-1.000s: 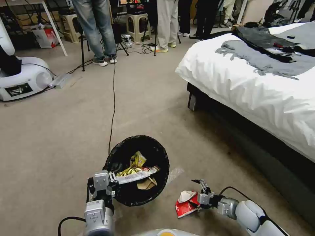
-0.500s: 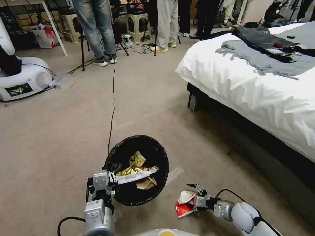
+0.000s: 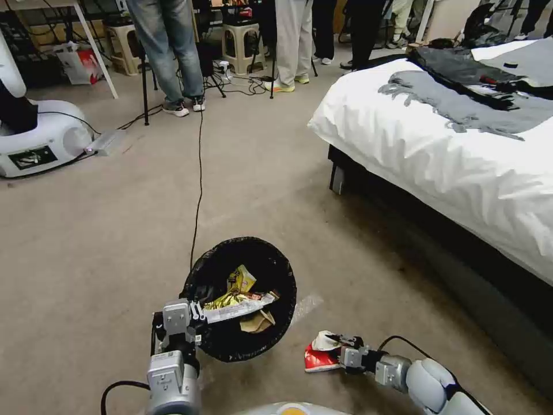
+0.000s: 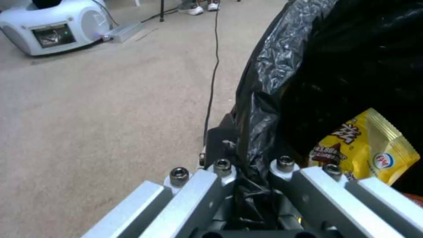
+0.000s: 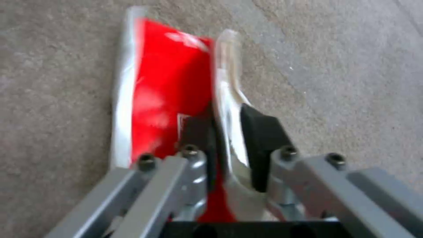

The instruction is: Pick up the trash bin, then pick up the garbage from the floor and place it into the trash bin.

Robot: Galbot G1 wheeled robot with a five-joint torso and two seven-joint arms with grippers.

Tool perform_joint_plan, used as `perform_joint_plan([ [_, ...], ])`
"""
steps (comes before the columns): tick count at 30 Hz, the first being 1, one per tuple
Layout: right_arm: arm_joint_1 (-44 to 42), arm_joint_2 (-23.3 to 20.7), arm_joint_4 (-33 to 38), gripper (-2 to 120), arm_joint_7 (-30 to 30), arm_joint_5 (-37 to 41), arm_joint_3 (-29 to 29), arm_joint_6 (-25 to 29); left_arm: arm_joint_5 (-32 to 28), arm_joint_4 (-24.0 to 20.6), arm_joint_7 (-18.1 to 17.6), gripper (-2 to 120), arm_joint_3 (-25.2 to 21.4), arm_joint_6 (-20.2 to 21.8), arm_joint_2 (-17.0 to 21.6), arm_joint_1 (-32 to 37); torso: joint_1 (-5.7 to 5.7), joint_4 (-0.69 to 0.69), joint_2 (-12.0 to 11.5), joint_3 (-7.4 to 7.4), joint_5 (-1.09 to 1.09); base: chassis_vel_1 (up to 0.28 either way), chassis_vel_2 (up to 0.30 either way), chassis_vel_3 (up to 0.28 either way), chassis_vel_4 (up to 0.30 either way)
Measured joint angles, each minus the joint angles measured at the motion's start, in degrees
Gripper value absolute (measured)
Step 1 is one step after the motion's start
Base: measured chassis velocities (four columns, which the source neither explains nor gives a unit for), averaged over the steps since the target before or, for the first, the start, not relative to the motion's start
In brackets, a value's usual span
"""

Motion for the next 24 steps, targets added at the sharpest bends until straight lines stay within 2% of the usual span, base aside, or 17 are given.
perform_joint_plan([
  [1,0.0,0.0,0.0,14,0.0,0.0,0.0,0.0,0.0,0.0,0.0,0,0.0,0.0,0.0,0.0,0.0,0.0,0.0,0.0,0.0,0.0,0.0,0.0,0.0],
  [3,-0.2,-0.2,0.2,4,0.0,0.3,0.2,0.0,0.0,0.0,0.0,0,0.0,0.0,0.0,0.0,0.0,0.0,0.0,0.0,0.0,0.0,0.0,0.0,0.0],
  [5,-0.3,-0.3,0.3,0,0.0,0.6,0.3,0.0,0.0,0.0,0.0,0,0.0,0.0,0.0,0.0,0.0,0.0,0.0,0.0,0.0,0.0,0.0,0.0,0.0],
  [19,-2.0,-0.7,1.9,0,-0.5,2.4,2.1,0.9,0.3,-0.1,0.0,0,0.4,0.0,0.1,0.0,0.0,0.0,0.0,0.0,0.0,0.0,0.0,0.0,0.0],
  [24,-3.6,0.1,4.2,0,3.2,7.9,3.6,1.7,0.3,-0.1,0.1,0,0.4,0.0,0.2,0.0,0.0,0.0,0.0,0.0,0.0,0.0,0.0,0.0,0.0],
])
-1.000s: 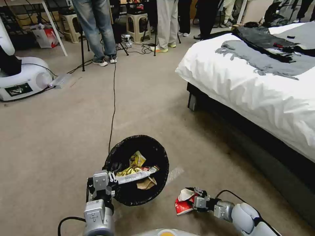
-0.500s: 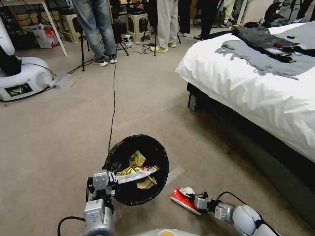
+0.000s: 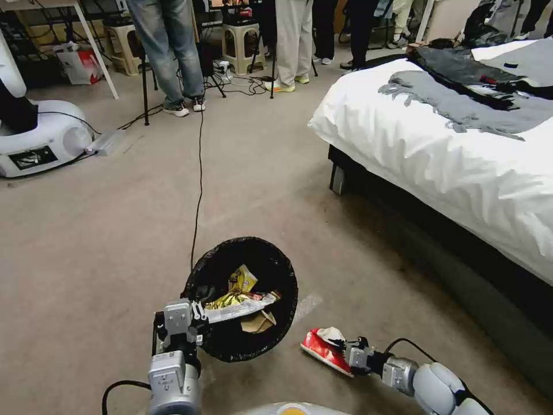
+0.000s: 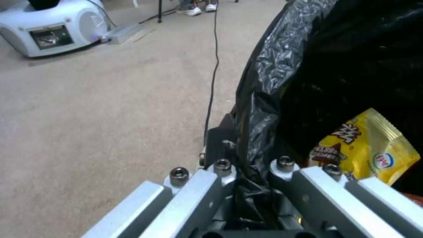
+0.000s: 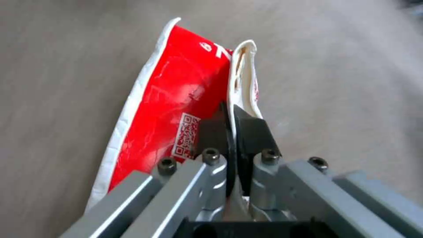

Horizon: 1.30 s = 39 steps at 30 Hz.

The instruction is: Pick up the trash bin, then pick up the garbage from the floor and place it into the trash bin.

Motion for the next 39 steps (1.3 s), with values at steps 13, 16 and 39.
perform_joint_plan([
  [13,-2.4,3.7,16.3,0,11.4,17.4,7.1,-0.5,-1.2,-0.1,0.0,0,-0.4,0.0,0.8,-0.4,0.0,0.0,0.0,0.0,0.01,0.0,0.0,0.0,0.0],
  [16,-1.6,3.8,22.0,0,11.9,21.5,8.2,-1.5,-1.2,0.0,0.0,0,-0.4,0.1,0.9,-0.4,0.0,0.0,0.0,0.0,-0.02,0.0,0.0,0.0,0.0],
  [39,-1.7,1.4,45.7,0,7.9,26.3,-4.1,-5.9,0.7,1.8,0.1,0,1.1,-0.1,0.3,-0.4,0.0,-0.01,0.0,0.0,0.0,0.0,0.0,0.0,0.0],
])
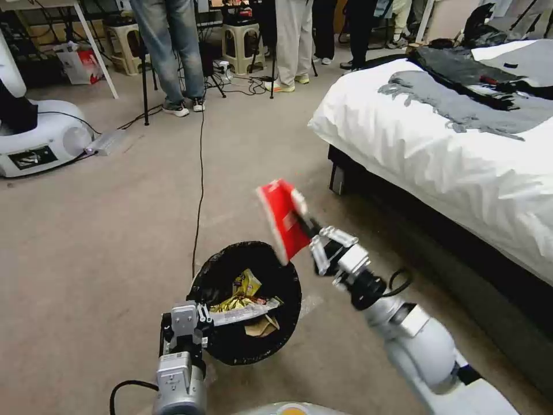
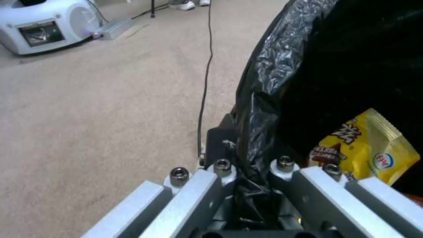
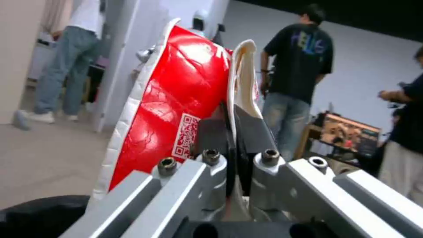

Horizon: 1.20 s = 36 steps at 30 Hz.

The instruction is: Pick up the trash bin, then pick up the garbage from the floor and place it into the trash bin.

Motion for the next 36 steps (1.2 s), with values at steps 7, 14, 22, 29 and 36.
perform_joint_plan([
  [7,1.7,1.1,-3.7,0,0.1,-3.7,-7.5,-1.5,0.6,0.0,0.1,0,0.3,-0.1,-0.3,0.1,0.0,0.01,0.0,0.0,0.0,0.0,0.0,0.0,0.0],
  [14,3.6,2.9,-9.8,0,0.1,-4.8,-10.4,-1.5,1.0,0.0,0.1,0,0.4,-0.3,-0.4,0.4,0.0,0.0,0.0,0.0,0.0,0.0,0.0,0.0,0.0],
  [22,4.7,4.1,-13.4,0,0.6,-5.4,-12.1,-1.8,1.3,0.0,0.2,0,0.6,-0.4,-0.6,0.4,0.0,0.01,0.0,0.0,0.0,0.0,0.0,0.0,0.0],
  [29,3.3,3.7,-14.0,10,1.4,-7.2,-12.5,-1.9,0.9,0.0,0.2,0,0.3,-0.4,-0.4,0.2,0.0,0.0,0.0,0.0,0.0,0.0,0.0,0.0,0.0],
  [36,2.0,3.0,-13.8,37,1.4,-7.8,-12.3,-1.6,0.0,-0.2,0.2,0,-0.2,-0.1,-0.1,-0.4,0.0,0.01,0.0,0.0,0.0,0.0,0.0,0.0,0.0],
])
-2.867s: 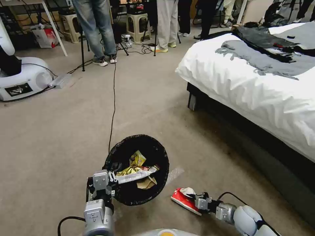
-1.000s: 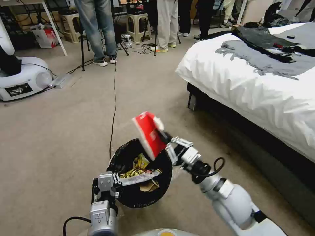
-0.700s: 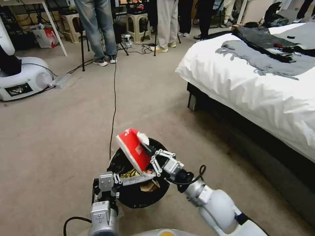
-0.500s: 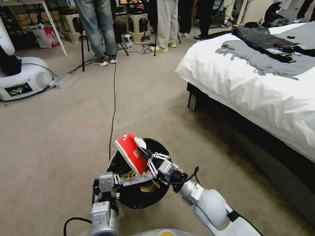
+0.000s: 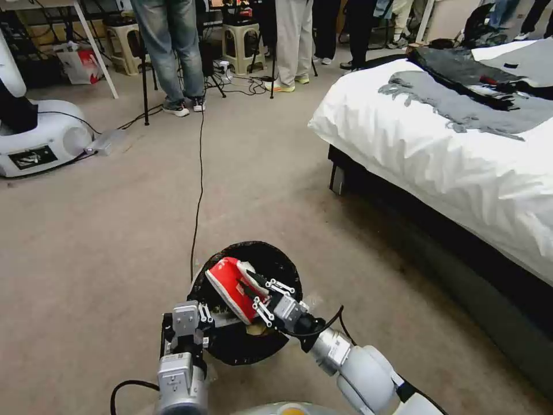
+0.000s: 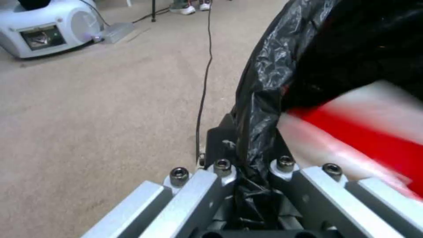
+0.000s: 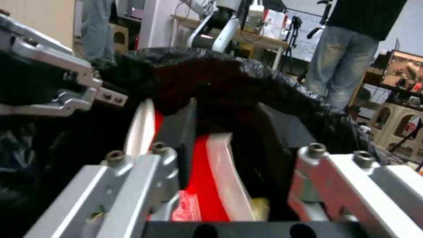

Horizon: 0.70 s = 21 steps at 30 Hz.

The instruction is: Pick up the trash bin, then pick up the garbage from the floor and place it into the trash bin.

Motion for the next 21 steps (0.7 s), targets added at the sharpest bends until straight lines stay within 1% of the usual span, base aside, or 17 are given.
perform_joint_plan([
  [1,0.0,0.0,0.0,37,0.0,0.0,0.0,0.0,0.0,0.0,0.0,0,0.0,0.0,0.0,0.0,0.0,0.0,0.0,0.0,0.0,0.0,0.0,0.0,0.0],
  [4,-0.4,-0.2,0.0,53,0.0,-0.4,0.1,0.3,-0.2,0.0,0.0,0,-0.1,0.1,0.0,-0.1,0.0,0.0,0.0,0.0,0.0,0.0,0.0,0.0,0.0],
  [5,-0.4,-0.2,0.0,53,0.0,-0.4,0.1,0.3,-0.2,0.0,0.0,0,-0.1,0.1,0.0,-0.1,0.0,0.0,0.0,0.0,0.0,0.0,0.0,0.0,0.0],
  [7,-0.6,-0.4,0.0,61,0.0,-0.5,0.3,0.5,-0.3,-0.1,0.0,0,-0.2,0.1,0.0,-0.1,0.0,0.0,0.0,0.0,0.0,0.0,0.0,0.0,0.0],
  [8,-0.7,-0.8,0.2,68,0.0,-0.6,0.5,0.6,-0.4,-0.2,0.0,0,-0.3,0.2,0.0,-0.2,0.0,0.0,0.0,0.0,0.0,0.0,0.0,0.0,0.0],
  [9,-0.7,-0.8,0.2,68,0.0,-0.6,0.5,0.6,-0.4,-0.2,0.0,0,-0.3,0.2,0.0,-0.2,0.0,0.0,0.0,0.0,0.0,0.0,0.0,0.0,0.0],
  [10,-0.8,-1.1,0.3,75,0.0,-0.6,0.7,0.7,-0.5,-0.2,0.0,0,-0.4,0.2,0.0,-0.2,0.0,0.0,0.0,0.0,0.0,0.0,0.0,0.0,0.0],
  [11,-0.8,-1.1,0.3,75,0.0,-0.6,0.7,0.7,-0.5,-0.2,0.0,0,-0.4,0.2,0.0,-0.2,0.0,0.0,0.0,0.0,0.0,0.0,0.0,0.0,0.0],
  [14,-1.0,-1.7,0.7,89,-0.1,-0.6,1.2,0.9,-0.6,-0.3,0.0,0,-0.4,0.3,0.0,-0.4,0.0,0.0,0.0,0.0,0.0,0.0,0.0,0.0,0.0],
  [15,-1.0,-1.7,0.7,89,-0.1,-0.6,1.2,0.9,-0.6,-0.3,0.0,0,-0.4,0.3,0.0,-0.4,0.0,0.0,0.0,0.0,0.0,0.0,0.0,0.0,0.0],
  [16,-1.1,-2.0,0.9,95,-0.1,-0.6,1.4,1.0,-0.6,-0.3,0.0,0,-0.4,0.4,-0.1,-0.4,0.0,0.0,0.0,0.0,0.01,0.0,0.0,0.0,0.0],
  [17,-1.2,-2.1,1.1,98,-0.1,-0.6,1.6,1.1,-0.6,-0.3,0.0,0,-0.3,0.4,-0.1,-0.4,0.0,0.0,0.0,0.0,0.0,0.0,0.0,0.0,0.0],
  [21,-1.6,-2.1,1.7,100,-0.1,-0.8,1.9,1.5,-0.5,-0.3,0.0,0,-0.3,0.5,-0.1,-0.4,0.0,0.0,0.0,0.0,0.0,0.0,0.0,0.0,0.0],
])
